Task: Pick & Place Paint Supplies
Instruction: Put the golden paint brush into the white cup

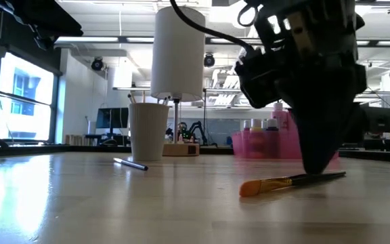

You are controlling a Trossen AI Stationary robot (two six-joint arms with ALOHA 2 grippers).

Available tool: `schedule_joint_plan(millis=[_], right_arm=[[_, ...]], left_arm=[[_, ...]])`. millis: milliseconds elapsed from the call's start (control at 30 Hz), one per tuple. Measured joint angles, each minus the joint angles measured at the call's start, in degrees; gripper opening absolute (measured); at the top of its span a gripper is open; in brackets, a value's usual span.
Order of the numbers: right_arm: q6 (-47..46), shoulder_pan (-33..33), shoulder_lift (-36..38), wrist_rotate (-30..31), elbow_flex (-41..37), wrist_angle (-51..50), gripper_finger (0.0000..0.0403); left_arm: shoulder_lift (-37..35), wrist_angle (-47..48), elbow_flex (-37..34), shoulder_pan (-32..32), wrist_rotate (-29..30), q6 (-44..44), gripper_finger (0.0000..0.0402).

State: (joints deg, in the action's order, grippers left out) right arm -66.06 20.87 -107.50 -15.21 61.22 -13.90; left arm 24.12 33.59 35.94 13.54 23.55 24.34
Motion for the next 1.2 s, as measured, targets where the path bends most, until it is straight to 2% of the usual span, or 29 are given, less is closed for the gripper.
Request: schedule_joint_plan(millis=[300,567,833,1200], right_arm=[[0.6,-1.58,-0.02,1.47,-0.01,0.46,0.0003],[1.58,-0.95,-0.02,-4.73,-0.01,0.84,0.0003],[1.35,-0.62,-2.47,-3.89,-0.01,1.31,0.0003],[-0.31,-1.84,-2.62,3.48,0.01,3.56,0.0003]], left_arm=[[0.0,0.37,0.01,0.01,-0.04,0.0,0.007],[0.0,0.44,0.01,-0.01,-0.07,0.0,0.007],[0.0,0.44,0.01,0.0,-0.09,0.05,0.007],[0.0,0.4,0.0,-0.02,-0.11,0.39,0.007]])
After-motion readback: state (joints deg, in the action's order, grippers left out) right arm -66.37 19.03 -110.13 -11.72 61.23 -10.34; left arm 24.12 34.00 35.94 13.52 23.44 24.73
